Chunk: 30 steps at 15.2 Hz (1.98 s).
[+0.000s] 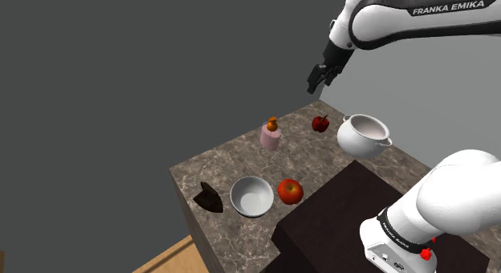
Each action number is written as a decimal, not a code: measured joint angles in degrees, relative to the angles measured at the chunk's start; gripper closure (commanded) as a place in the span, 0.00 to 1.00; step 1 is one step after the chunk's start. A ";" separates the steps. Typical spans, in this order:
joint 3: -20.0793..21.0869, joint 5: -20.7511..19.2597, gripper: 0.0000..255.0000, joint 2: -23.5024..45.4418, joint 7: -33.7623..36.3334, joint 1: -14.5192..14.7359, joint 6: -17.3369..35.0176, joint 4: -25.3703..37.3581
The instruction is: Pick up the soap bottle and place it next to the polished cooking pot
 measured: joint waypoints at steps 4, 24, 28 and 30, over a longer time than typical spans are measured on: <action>-0.78 -0.02 0.00 6.63 -0.64 -0.26 6.43 -0.83; -1.93 3.90 0.00 50.11 -4.65 -1.61 29.64 13.90; -1.55 4.68 0.00 59.14 -5.42 -2.44 31.14 20.29; -1.37 4.95 0.00 63.26 -5.73 -2.87 31.53 23.47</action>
